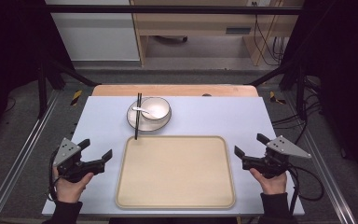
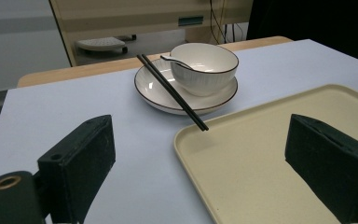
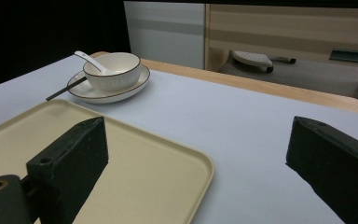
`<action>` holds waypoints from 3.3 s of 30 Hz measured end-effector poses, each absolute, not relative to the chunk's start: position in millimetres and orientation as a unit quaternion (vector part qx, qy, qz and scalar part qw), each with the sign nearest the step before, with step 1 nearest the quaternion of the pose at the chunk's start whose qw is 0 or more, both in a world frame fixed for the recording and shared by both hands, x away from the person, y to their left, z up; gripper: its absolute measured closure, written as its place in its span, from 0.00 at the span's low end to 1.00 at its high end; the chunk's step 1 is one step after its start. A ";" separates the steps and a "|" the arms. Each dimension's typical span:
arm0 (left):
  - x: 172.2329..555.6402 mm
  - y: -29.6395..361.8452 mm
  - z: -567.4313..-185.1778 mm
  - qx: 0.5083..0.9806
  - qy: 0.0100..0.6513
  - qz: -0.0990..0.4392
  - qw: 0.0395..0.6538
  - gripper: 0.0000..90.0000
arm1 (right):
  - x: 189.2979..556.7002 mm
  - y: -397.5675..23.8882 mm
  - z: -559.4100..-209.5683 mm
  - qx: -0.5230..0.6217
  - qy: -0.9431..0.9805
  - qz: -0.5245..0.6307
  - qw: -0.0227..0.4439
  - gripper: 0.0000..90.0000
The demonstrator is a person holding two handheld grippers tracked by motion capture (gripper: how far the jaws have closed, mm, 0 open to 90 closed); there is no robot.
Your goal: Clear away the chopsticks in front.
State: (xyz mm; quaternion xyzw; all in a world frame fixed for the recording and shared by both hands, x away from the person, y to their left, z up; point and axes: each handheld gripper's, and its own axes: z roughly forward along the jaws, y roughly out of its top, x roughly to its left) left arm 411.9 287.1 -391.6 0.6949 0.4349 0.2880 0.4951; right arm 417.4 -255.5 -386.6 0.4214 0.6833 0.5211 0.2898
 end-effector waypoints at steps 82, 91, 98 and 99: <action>560.5 230.3 -412.0 0.765 0.453 0.255 0.381 0.24 | 420.7 -239.6 -394.9 0.418 0.704 0.501 0.281 0.06; 578.8 222.1 -424.1 0.774 0.457 0.255 0.356 0.38 | 421.2 -239.3 -395.3 0.419 0.705 0.499 0.280 0.06; 590.3 218.0 -431.3 0.774 0.469 0.248 0.345 0.51 | 421.6 -239.2 -395.8 0.420 0.705 0.498 0.279 0.06; 591.7 218.0 -433.3 0.773 0.472 0.245 0.345 0.53 | 421.6 -239.0 -395.9 0.420 0.706 0.498 0.278 0.06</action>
